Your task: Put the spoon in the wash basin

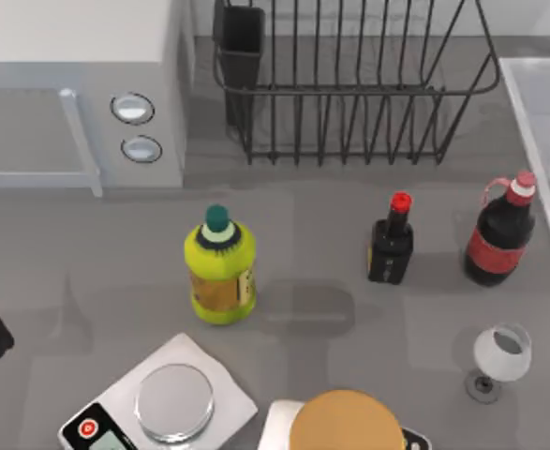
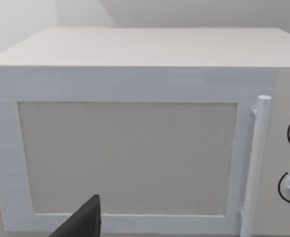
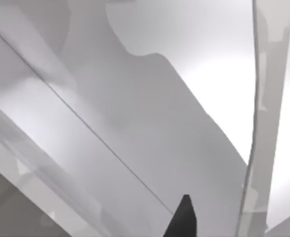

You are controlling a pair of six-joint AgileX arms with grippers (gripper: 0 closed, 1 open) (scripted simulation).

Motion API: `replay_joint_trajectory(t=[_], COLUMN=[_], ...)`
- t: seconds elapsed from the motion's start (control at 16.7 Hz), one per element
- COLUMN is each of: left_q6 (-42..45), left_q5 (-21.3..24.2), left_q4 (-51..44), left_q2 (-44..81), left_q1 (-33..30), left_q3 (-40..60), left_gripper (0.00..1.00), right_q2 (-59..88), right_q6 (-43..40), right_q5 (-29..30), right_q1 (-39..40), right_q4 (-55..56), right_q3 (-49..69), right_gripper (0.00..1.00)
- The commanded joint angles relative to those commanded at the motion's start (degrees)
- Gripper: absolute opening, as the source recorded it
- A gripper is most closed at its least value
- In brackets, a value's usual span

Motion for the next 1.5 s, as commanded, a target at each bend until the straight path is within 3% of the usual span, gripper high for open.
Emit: replay_joint_trajectory(t=[0.36,0.72,1.5], left_q6=[0.00,0.00,0.00], left_q5=[0.00,0.00,0.00], left_q4=[0.00,0.00,0.00], left_q2=[0.00,0.00,0.00], left_q1=[0.00,0.00,0.00], left_q3=[0.00,0.00,0.00], left_gripper=[1.00,1.00,1.00], right_q2=[-4.44,-5.22,-5.22], right_q6=[-0.28,-0.26,-0.26], right_q5=[-0.01,0.03,0.03], right_q1=[-0.05,-0.10,-0.10], right_q4=[11.10,13.30,13.30], right_q3=[-17.19,-19.67,-19.67], right_gripper=[0.00,0.00,0.98])
